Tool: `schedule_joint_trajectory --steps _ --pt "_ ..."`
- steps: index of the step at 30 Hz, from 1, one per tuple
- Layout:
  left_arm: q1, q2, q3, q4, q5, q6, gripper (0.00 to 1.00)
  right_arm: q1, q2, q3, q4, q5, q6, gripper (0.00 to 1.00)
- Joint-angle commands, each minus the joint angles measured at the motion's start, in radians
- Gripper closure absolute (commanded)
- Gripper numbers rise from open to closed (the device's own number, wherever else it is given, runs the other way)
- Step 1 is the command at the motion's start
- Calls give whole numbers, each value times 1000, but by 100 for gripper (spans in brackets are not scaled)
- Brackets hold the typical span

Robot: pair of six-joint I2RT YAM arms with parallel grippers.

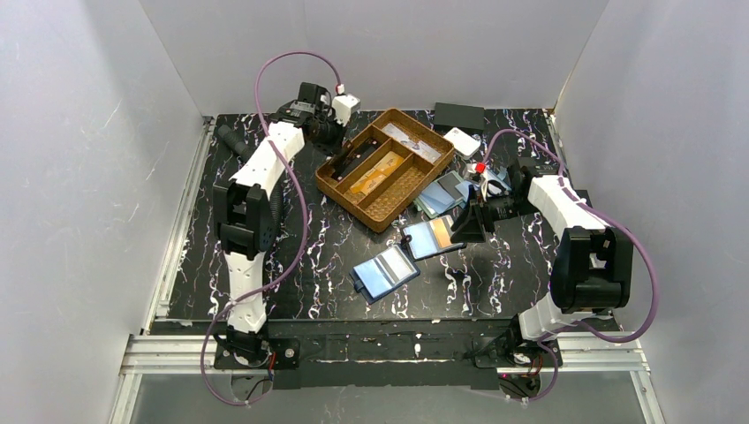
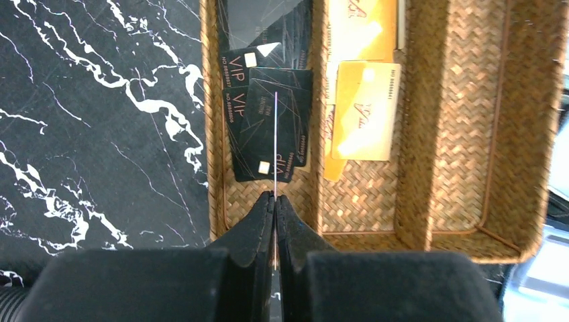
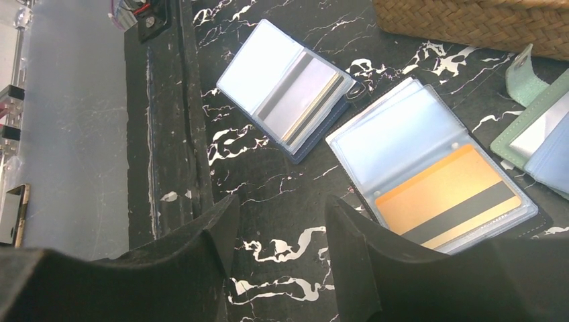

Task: Take the credit cards out of the card holder
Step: Place the credit card in the storage box.

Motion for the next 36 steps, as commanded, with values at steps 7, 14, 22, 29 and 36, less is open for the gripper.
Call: schedule_joint_trajectory --steps 7,14,22,29,36 --pt "19 105 77 81 34 56 100 -7 -11 39 -39 -49 -15 40" --pt "25 188 112 93 150 -1 100 -7 -6 42 -42 -46 -16 40" --pt "27 262 194 71 98 -71 84 -9 4 41 -49 -47 -23 40" --pt "27 203 233 92 -30 -141 66 -9 10 42 -59 -50 -37 39" --pt "27 -14 68 138 -96 -245 62 -15 19 46 -59 -15 -46 39"
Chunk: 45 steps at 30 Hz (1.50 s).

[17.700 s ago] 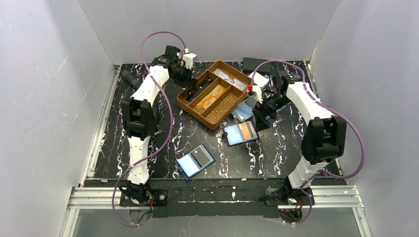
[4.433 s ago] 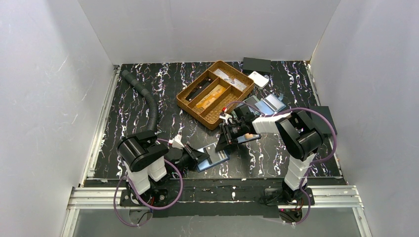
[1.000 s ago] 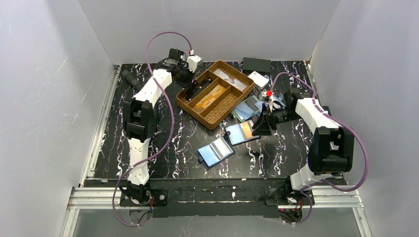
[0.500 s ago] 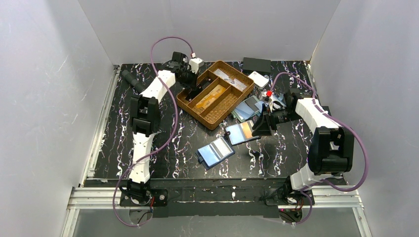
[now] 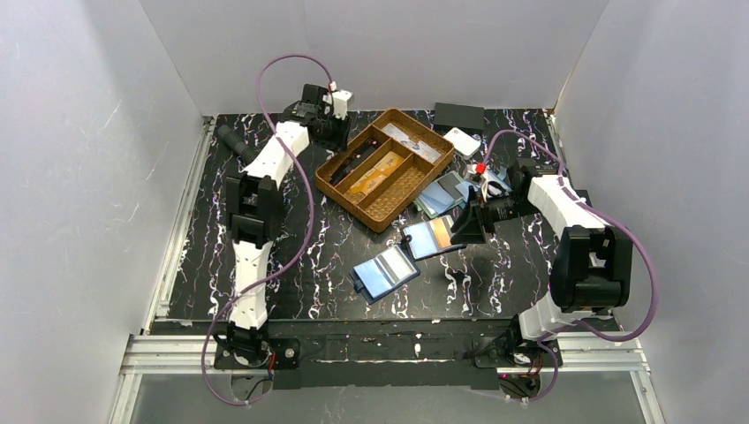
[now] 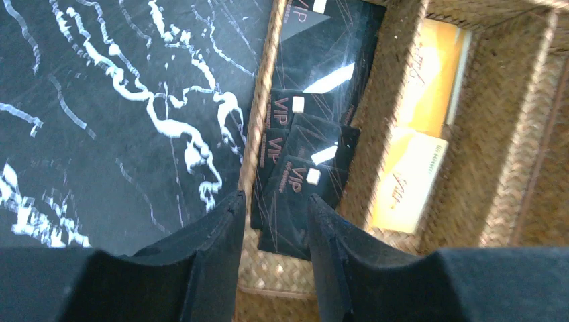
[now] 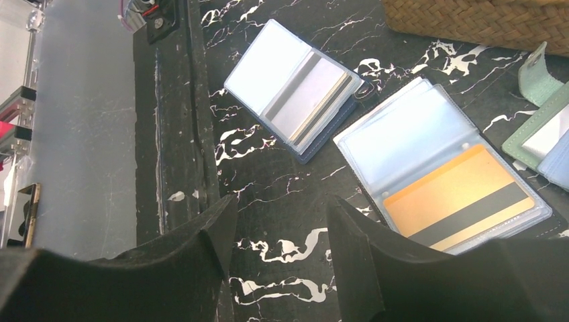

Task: Take the credit cards out of the card holder
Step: Place the credit card in the storage box, then remove the credit card from the card holder.

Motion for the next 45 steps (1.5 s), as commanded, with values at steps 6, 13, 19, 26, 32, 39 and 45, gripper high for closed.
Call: schedule_joint_trajectory --steps 6,13,19,26,32,39,45 --pt "5 -739 -651 331 -4 -277 51 -115 -5 43 -81 -20 -108 39" --pt "9 -1241 -1191 480 118 -582 29 -202 -31 25 -190 -42 -243 35" --pt "18 -1656 -1438 330 56 -749 2 -208 -119 -19 -210 9 -225 34" --pt "21 -1918 -1606 221 259 -933 2 -208 -355 -115 67 179 133 26" --pt "21 -2054 -1692 176 323 -1022 2 -208 -493 -122 221 308 323 13" --pt "21 -2087 -1706 141 357 -1032 2 -207 -470 -113 226 279 361 12" --pt "22 -2080 -1726 147 369 -1049 2 -208 -443 -142 256 228 347 12"
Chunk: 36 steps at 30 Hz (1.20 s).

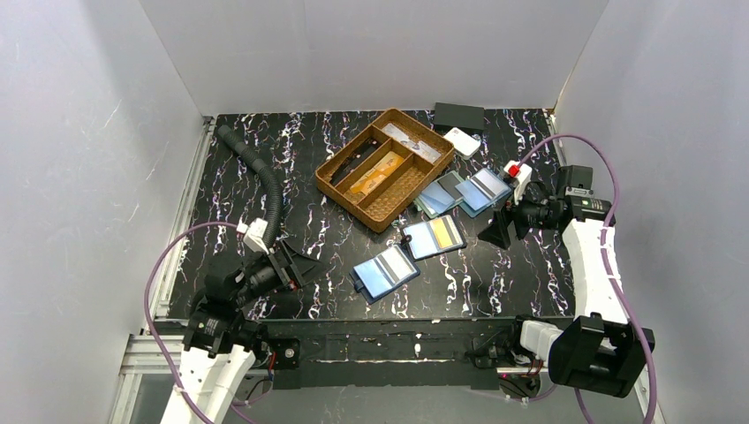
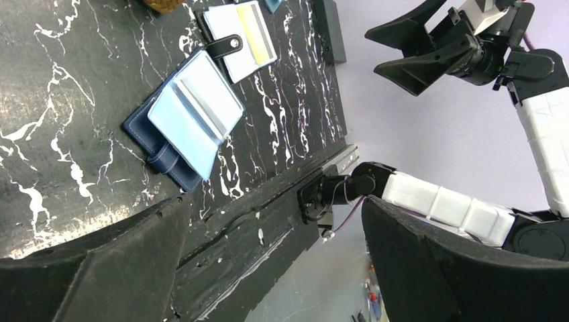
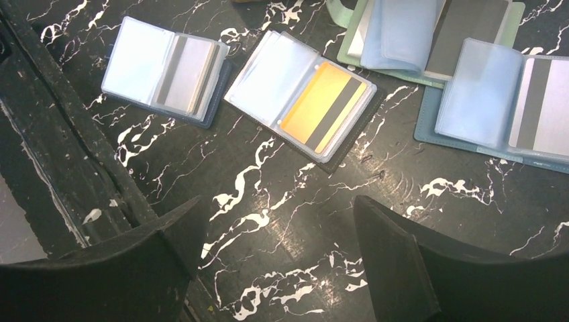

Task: Take the credit cards out of the card holder
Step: Remove the credit card from the card holder.

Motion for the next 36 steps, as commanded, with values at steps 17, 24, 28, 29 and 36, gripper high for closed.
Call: schedule_joint_trajectory --steps 17,24,28,29,36 --pt "-175 79 -154 235 -113 -156 2 23 99 -77 219 -264 105 12" --pt "-530 290 -106 350 -370 -133 2 25 95 -121 205 -242 69 12" --pt "-672 400 -87 425 -472 -140 2 25 74 -133 213 -239 74 12" --pt "-697 426 -77 425 -494 -137 2 25 70 -135 215 -238 75 12" --pt "-820 538 -32 436 -615 -135 2 25 64 -148 230 -224 89 12"
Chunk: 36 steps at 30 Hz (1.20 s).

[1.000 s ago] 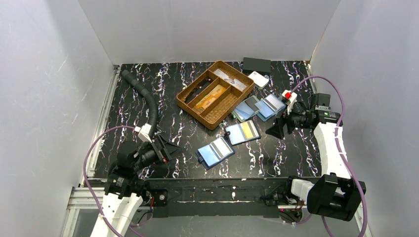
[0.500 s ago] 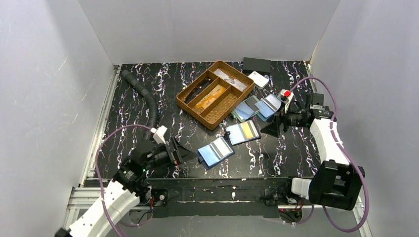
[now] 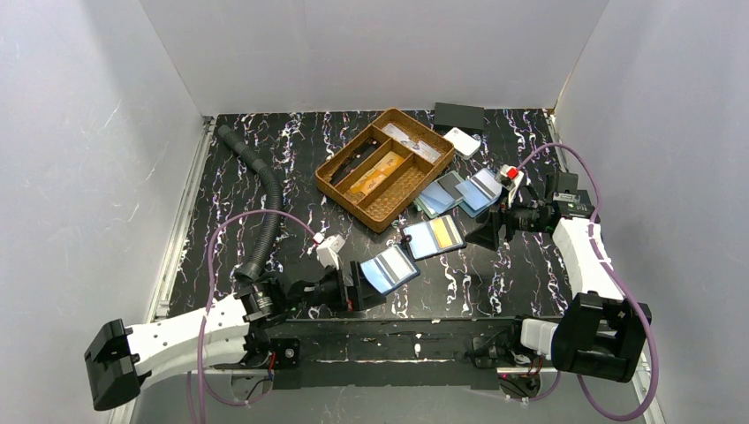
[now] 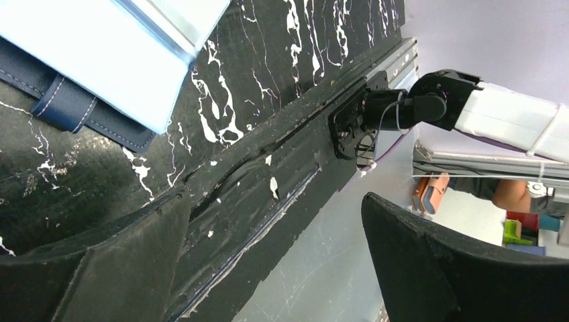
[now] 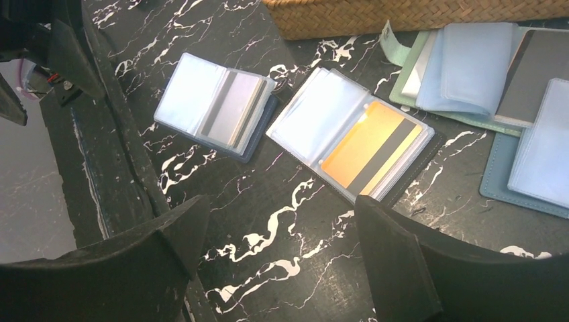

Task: Take the credit cards out of the card holder
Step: Remove the credit card from the card holder.

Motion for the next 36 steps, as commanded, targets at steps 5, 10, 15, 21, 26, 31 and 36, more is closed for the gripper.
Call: schedule_joint_trajectory --steps 5,10,15,21,26,31,36 --pt "-76 71 52 49 -150 -7 2 2 -21 -17 28 -5 7 11" --pt "-104 115 70 63 -165 -7 2 3 -18 -18 30 -5 9 11" --pt "-112 138 74 88 -170 -9 2 2 -14 -19 31 -2 10 11" --pt "-114 166 67 136 -171 -24 2 3 -7 -20 33 -1 10 11" --pt "-114 189 67 170 -172 -42 2 2 1 -20 31 -5 10 12" --pt "-117 234 82 190 -173 -82 2 28 0 -21 21 6 -7 13" --pt "-121 308 111 203 -175 -103 2 119 8 -24 49 48 17 19"
